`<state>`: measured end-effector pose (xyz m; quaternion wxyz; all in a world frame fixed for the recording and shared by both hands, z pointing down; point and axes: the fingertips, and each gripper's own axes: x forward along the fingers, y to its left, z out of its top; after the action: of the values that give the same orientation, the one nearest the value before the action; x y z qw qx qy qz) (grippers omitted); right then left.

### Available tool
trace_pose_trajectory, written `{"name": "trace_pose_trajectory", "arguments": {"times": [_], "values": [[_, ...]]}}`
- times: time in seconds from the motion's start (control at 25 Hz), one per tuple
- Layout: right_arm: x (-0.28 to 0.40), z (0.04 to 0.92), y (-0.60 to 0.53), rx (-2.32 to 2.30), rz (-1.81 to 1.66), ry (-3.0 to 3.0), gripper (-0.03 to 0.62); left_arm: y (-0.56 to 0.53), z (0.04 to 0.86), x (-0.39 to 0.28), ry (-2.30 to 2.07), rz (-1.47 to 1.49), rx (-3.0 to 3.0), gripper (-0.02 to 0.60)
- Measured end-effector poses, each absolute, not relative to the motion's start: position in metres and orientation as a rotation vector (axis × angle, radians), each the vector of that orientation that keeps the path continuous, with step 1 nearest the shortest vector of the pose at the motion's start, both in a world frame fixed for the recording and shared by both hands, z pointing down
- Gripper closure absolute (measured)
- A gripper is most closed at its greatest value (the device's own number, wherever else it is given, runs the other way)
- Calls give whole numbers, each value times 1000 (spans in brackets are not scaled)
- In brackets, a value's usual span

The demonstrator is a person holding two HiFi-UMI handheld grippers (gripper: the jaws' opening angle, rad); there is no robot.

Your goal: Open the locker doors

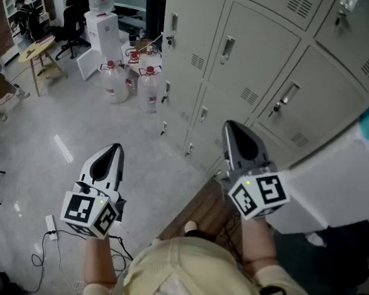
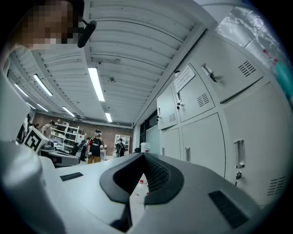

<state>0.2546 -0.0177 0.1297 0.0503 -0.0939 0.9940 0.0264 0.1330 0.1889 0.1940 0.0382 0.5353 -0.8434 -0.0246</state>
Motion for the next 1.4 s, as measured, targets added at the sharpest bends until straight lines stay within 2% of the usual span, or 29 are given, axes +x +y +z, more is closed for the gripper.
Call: {"name": "trace_pose_trajectory", "arguments": {"times": [0.28, 0.84, 1.4], "values": [[254, 124, -8, -288, 62, 3013, 589, 178, 179, 144, -2577, 1, 1723, 580], [260, 130, 15, -323, -12, 3036, 589, 193, 164, 153, -2518, -155, 1817, 579], [271, 127, 20, -471, -16, 3012, 589, 179, 135, 150, -2491, -127, 1996, 578]]}}
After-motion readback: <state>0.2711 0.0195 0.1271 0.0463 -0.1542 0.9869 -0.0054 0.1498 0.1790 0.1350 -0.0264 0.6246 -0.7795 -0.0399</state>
